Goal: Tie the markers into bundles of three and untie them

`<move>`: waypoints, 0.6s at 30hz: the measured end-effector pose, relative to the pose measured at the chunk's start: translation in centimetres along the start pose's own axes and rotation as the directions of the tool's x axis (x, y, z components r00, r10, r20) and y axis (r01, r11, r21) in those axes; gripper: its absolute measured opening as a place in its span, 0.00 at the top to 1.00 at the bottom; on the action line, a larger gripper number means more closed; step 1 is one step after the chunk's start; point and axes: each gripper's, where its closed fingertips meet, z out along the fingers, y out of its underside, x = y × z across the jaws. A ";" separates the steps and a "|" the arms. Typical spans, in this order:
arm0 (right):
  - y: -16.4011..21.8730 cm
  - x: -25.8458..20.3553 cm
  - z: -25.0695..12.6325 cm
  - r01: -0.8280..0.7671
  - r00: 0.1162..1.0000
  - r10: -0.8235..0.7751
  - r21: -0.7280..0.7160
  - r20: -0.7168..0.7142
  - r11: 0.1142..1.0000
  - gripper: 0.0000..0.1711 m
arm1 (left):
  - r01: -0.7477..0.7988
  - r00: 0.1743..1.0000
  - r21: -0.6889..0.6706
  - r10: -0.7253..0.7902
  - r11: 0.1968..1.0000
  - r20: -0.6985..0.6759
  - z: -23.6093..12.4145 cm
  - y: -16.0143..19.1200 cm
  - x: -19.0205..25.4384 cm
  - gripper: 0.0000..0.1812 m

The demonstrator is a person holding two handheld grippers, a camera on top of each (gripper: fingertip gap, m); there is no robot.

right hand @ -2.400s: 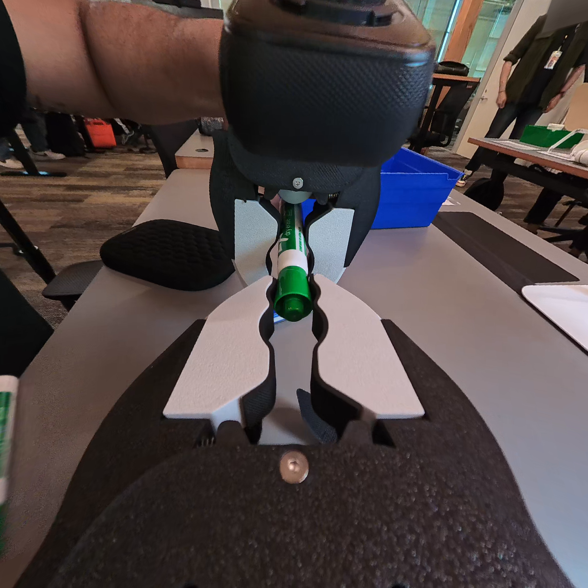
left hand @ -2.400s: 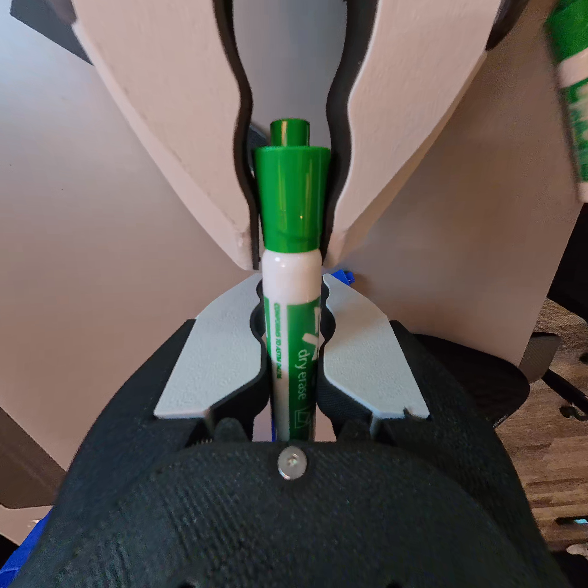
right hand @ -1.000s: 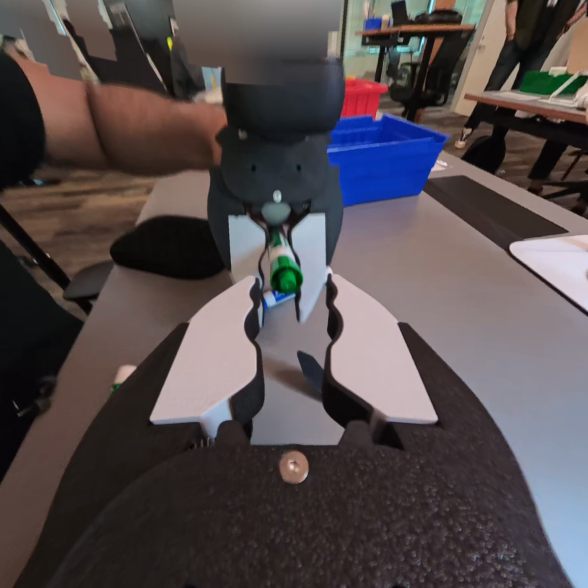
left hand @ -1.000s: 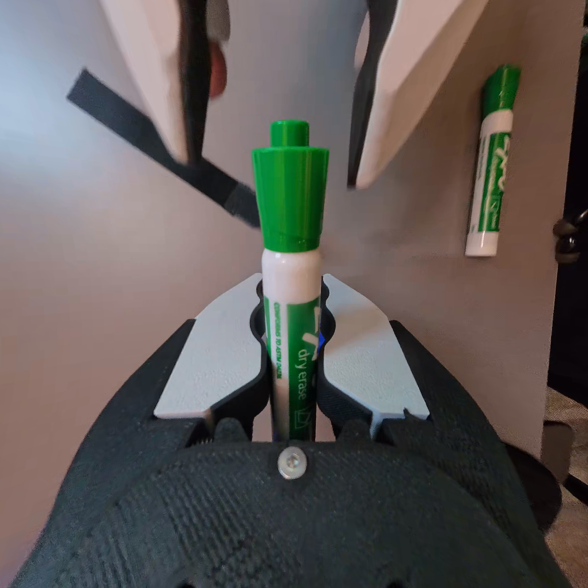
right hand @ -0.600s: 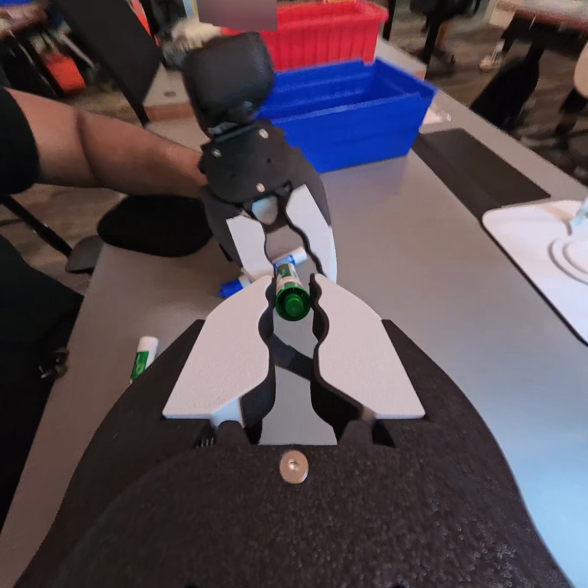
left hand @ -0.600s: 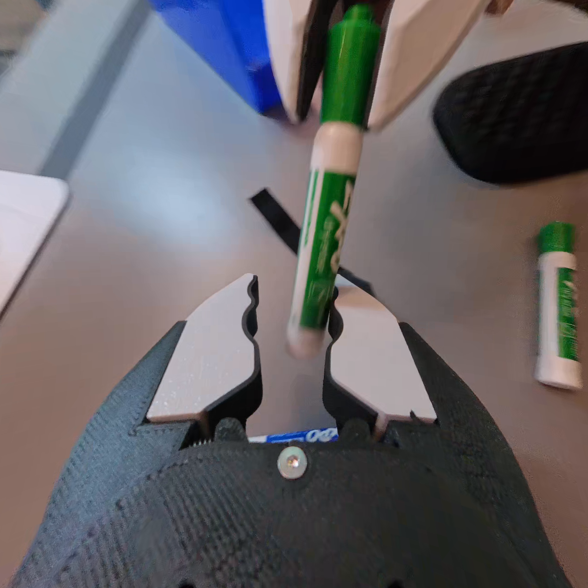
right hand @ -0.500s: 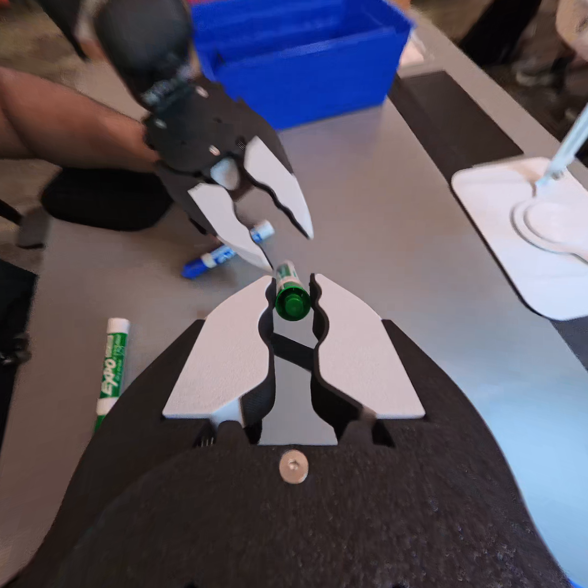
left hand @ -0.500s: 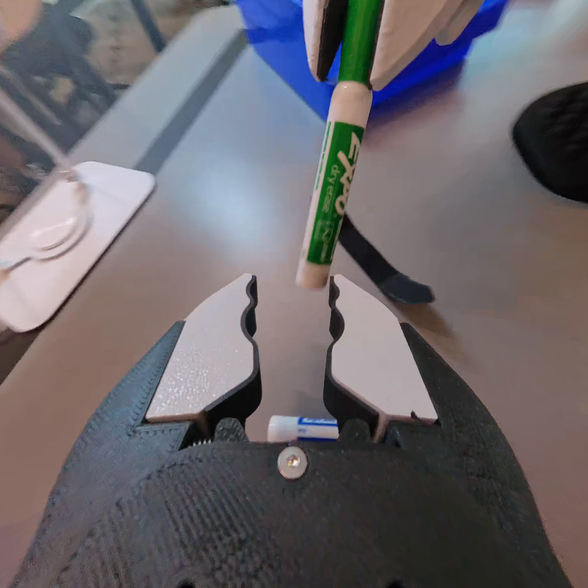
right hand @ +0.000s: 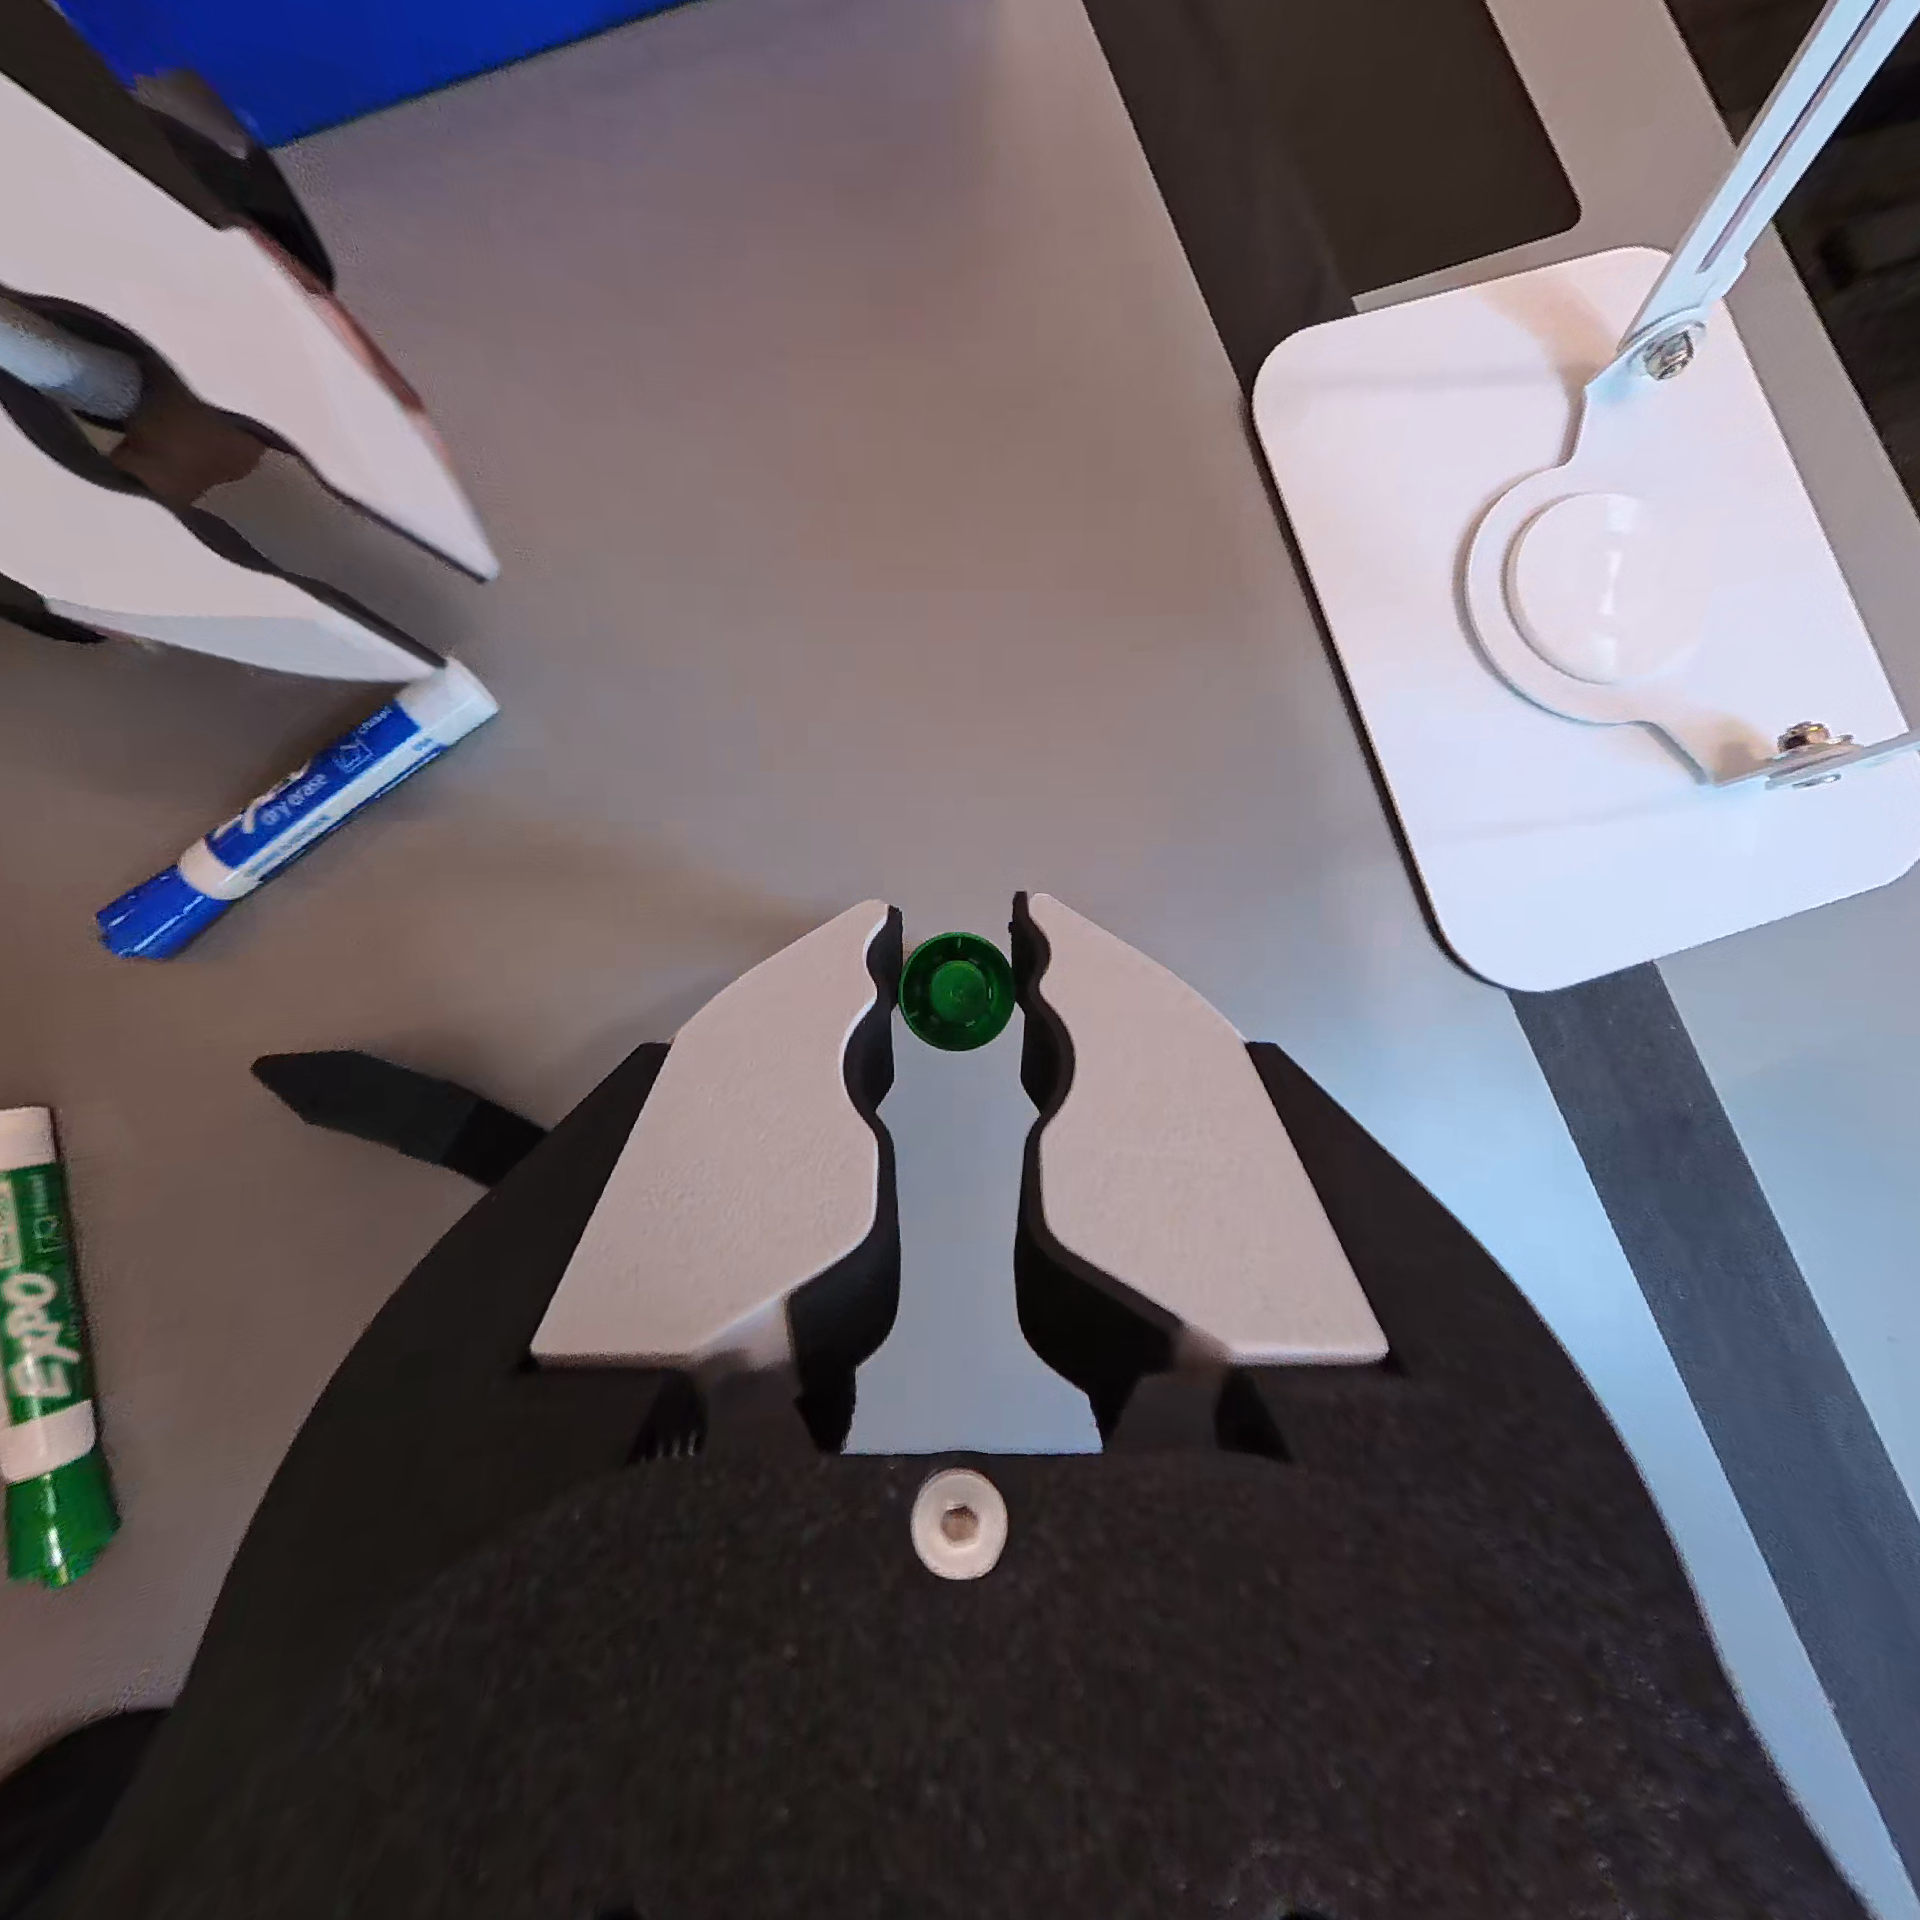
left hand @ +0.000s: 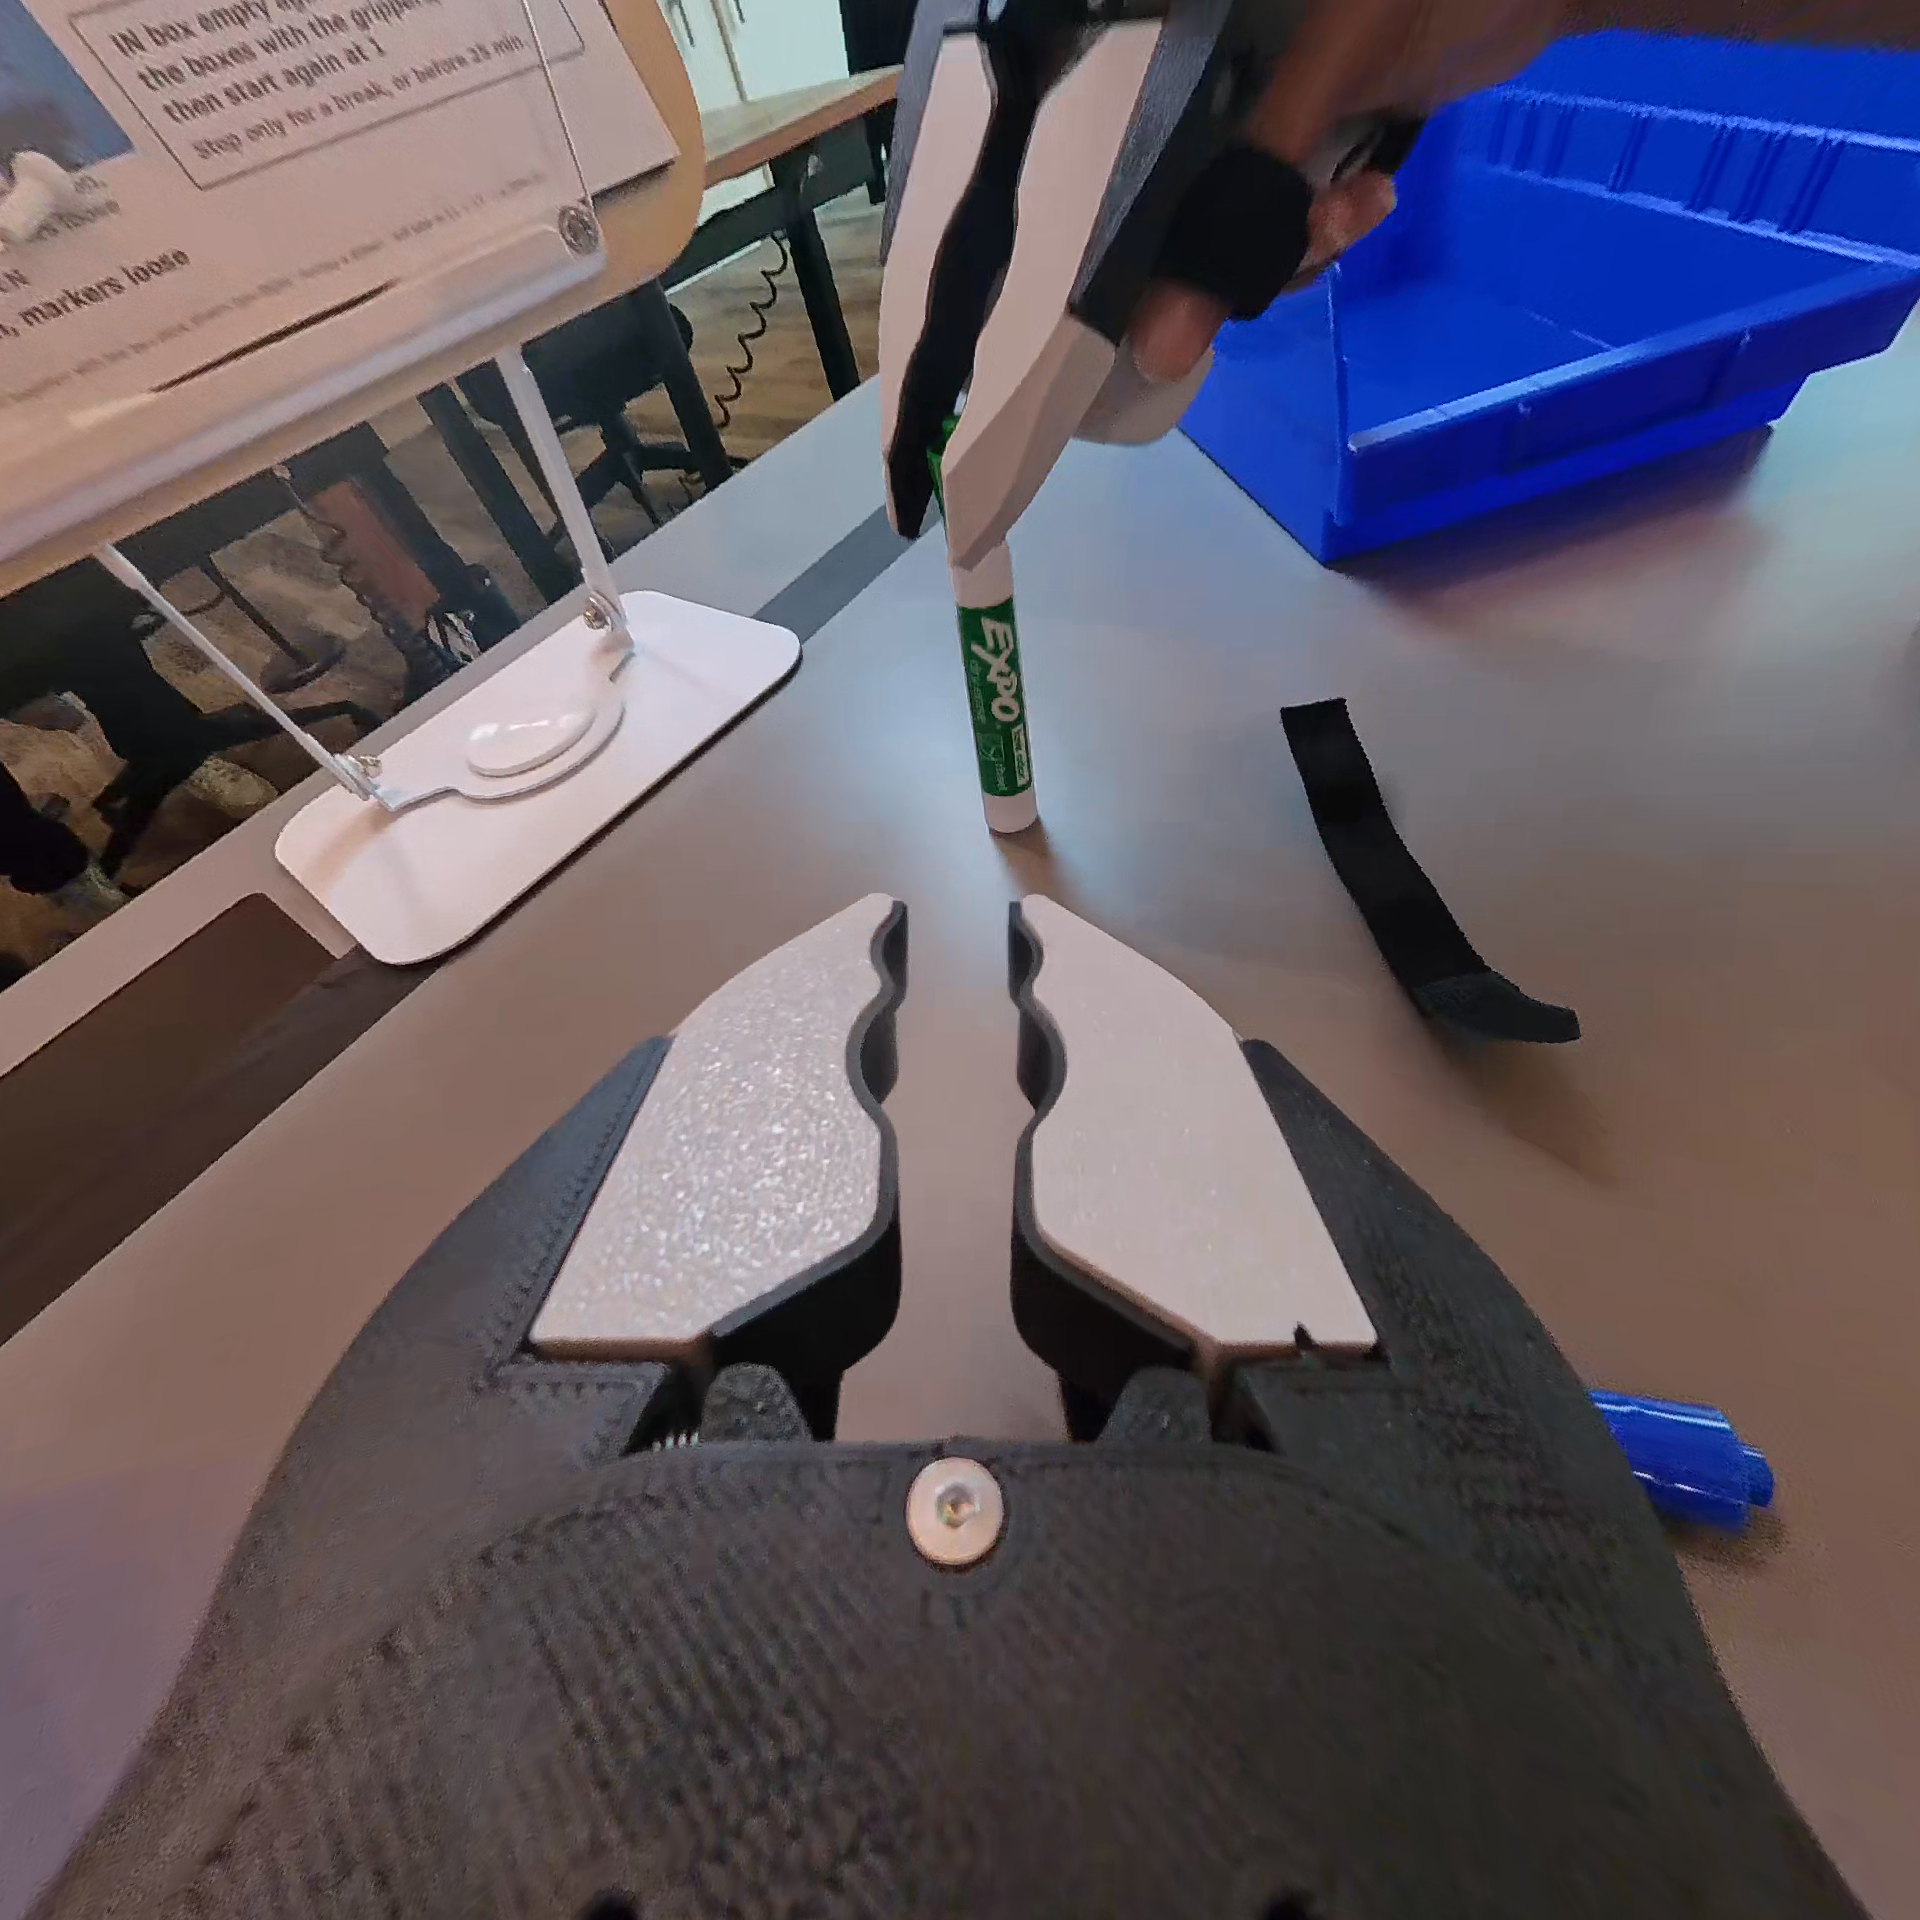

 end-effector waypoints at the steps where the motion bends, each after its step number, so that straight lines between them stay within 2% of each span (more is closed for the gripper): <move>1: -0.2 0.1 0.2 -0.011 1.000 0.011 0.015 0.003 1.000 0.88 | 0.004 1.000 0.014 -0.004 1.000 -0.001 -0.1 -0.2 -0.1 0.93; 4: -0.4 0.4 0.3 -0.038 0.999 0.037 0.028 0.011 0.999 0.88 | 0.022 1.000 0.076 -0.022 0.997 -0.008 -0.6 -0.9 -0.2 1.00; 11: -0.4 0.1 0.6 -0.020 1.000 0.020 0.052 0.013 0.998 0.88 | 0.130 0.991 0.248 -0.115 0.960 -0.072 -1.9 -3.3 -0.1 1.00; 18: -0.6 -0.2 0.8 0.012 1.000 -0.011 0.073 -0.012 0.997 0.85 | 0.180 0.984 0.289 -0.169 0.940 -0.062 -2.7 -3.8 -1.0 1.00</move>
